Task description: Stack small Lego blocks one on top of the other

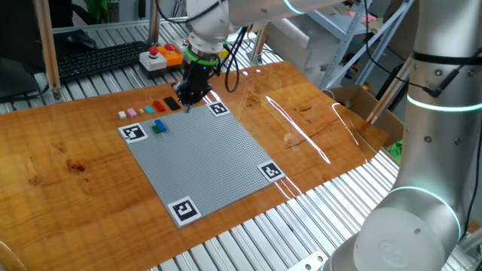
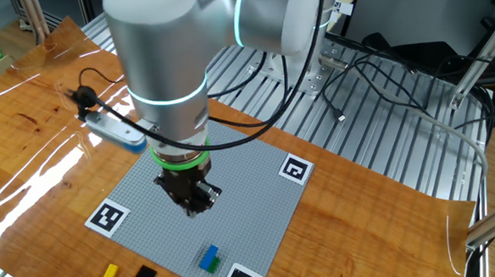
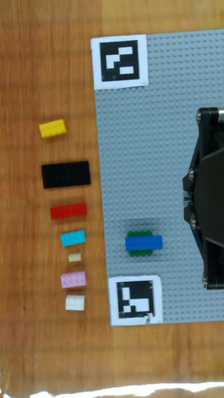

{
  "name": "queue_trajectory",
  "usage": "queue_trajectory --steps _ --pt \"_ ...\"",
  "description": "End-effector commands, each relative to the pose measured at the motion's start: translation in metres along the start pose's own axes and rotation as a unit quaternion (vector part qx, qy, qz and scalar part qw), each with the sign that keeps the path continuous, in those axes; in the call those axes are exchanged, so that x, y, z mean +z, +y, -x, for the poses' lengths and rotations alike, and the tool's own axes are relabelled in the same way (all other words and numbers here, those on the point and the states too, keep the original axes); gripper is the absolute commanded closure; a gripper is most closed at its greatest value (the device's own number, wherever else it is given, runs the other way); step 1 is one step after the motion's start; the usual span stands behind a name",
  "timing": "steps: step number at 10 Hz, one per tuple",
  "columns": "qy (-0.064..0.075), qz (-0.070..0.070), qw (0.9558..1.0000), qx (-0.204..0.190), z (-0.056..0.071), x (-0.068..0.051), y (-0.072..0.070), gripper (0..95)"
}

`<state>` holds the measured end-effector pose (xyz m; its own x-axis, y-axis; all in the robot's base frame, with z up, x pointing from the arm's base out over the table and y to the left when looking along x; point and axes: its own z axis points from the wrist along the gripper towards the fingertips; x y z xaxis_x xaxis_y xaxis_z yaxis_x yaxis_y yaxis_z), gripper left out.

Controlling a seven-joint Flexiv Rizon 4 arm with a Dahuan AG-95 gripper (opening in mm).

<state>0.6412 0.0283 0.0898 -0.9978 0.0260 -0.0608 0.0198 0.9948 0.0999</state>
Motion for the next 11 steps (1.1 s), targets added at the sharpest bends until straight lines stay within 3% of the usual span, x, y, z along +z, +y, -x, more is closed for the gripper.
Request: queue_trajectory --steps 1,6,11 --pt "-0.005 -0.006 1.0 0.001 0.016 0.009 0.004 76.0" --pt "-0.004 -0.005 0.9999 -0.013 0.065 0.025 0.008 76.0" --pt "-0.006 -0.005 0.9998 -0.018 0.094 0.04 0.011 76.0"
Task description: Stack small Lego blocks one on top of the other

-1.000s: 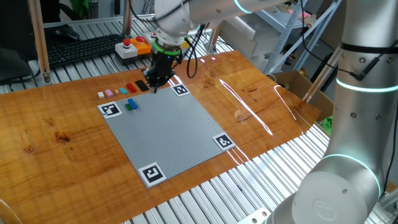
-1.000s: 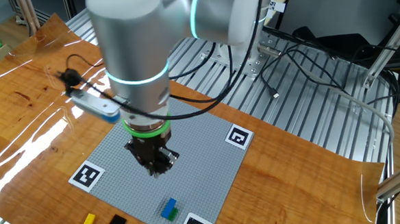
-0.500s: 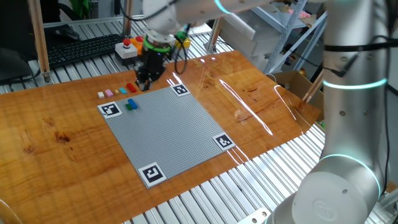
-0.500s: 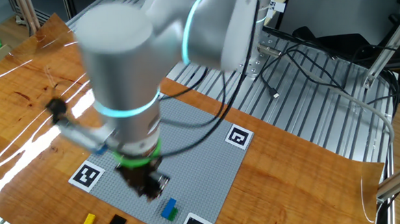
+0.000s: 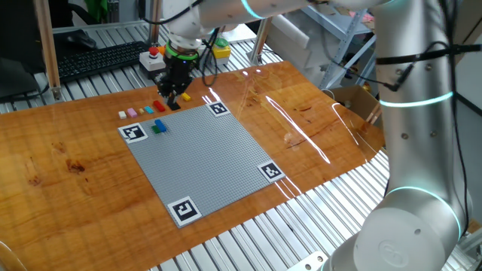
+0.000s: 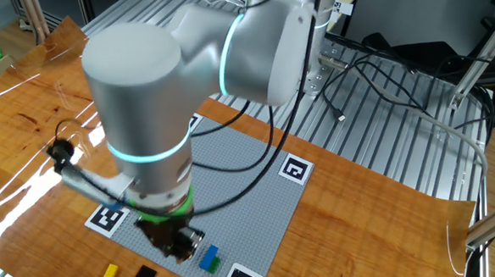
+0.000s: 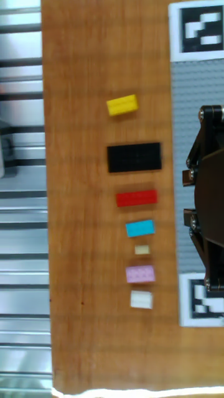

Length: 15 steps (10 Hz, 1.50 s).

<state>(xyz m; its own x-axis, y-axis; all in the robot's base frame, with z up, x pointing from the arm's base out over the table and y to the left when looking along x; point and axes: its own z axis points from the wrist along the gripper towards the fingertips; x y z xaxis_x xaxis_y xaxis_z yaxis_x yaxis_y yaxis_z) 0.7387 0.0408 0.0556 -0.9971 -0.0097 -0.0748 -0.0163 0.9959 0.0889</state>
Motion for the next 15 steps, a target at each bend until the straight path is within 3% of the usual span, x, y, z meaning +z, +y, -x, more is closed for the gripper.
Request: queue_trajectory --steps 1,5,15 --pt "-0.001 -0.001 1.0 0.0 0.004 0.001 0.001 76.0" --pt "-0.003 0.0 1.0 -0.006 0.018 0.014 0.003 76.0" --pt "-0.015 -0.003 0.9996 -0.024 0.025 0.042 -0.002 76.0"
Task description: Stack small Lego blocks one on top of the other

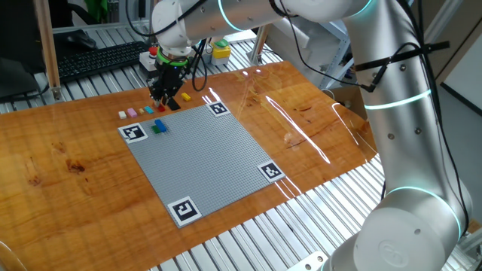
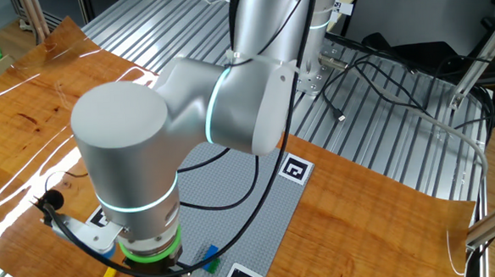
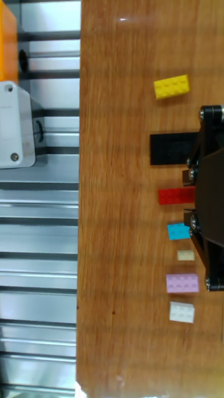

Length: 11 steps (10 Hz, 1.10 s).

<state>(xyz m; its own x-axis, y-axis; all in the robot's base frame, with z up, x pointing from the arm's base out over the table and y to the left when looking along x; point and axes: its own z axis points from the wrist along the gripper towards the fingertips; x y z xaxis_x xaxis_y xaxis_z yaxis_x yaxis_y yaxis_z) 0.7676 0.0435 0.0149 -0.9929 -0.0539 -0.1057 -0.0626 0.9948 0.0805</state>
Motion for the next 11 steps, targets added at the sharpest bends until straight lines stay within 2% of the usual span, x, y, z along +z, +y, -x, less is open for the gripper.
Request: queue_trajectory --steps 1,7,8,9,11 --pt "-0.002 -0.002 1.0 -0.002 -0.0014 0.0013 -0.0005 76.0" --pt "-0.004 -0.004 1.0 -0.006 -0.0019 0.0072 -0.0011 76.0" --pt "-0.008 -0.006 0.9999 -0.006 -0.0021 0.0078 -0.0012 76.0" --pt "-0.01 -0.008 0.9998 -0.013 -0.002 0.008 -0.0009 95.0" --pt "-0.008 -0.008 0.9999 -0.01 -0.0014 0.0075 0.0011 95.0"
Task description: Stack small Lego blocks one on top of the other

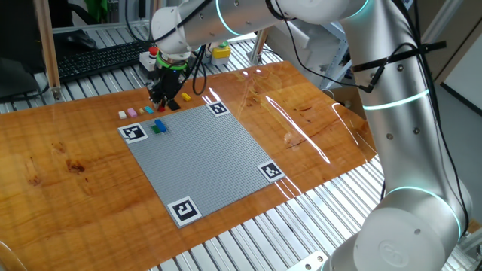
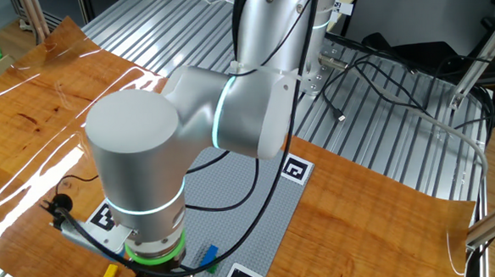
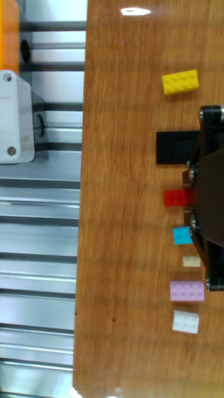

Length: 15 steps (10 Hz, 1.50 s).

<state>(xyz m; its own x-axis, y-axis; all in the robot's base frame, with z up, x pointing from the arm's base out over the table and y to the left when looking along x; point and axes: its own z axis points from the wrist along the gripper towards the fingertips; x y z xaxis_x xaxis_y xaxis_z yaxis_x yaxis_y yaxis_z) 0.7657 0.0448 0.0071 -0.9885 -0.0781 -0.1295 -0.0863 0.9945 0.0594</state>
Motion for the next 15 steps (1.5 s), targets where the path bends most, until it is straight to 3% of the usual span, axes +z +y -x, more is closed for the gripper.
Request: queue_trajectory --steps 1,4,6,10,15 --pt "0.008 0.0 1.0 0.006 0.002 -0.002 0.003 95.0" --pt "0.019 0.006 0.9997 0.011 0.002 -0.01 0.009 95.0" --pt "0.027 0.01 0.9994 0.016 -0.004 -0.022 0.016 95.0" --pt "0.031 0.008 0.9987 0.039 -0.043 -0.035 0.027 95.0" --pt "0.033 0.004 0.9974 0.064 -0.071 -0.046 0.042 95.0"
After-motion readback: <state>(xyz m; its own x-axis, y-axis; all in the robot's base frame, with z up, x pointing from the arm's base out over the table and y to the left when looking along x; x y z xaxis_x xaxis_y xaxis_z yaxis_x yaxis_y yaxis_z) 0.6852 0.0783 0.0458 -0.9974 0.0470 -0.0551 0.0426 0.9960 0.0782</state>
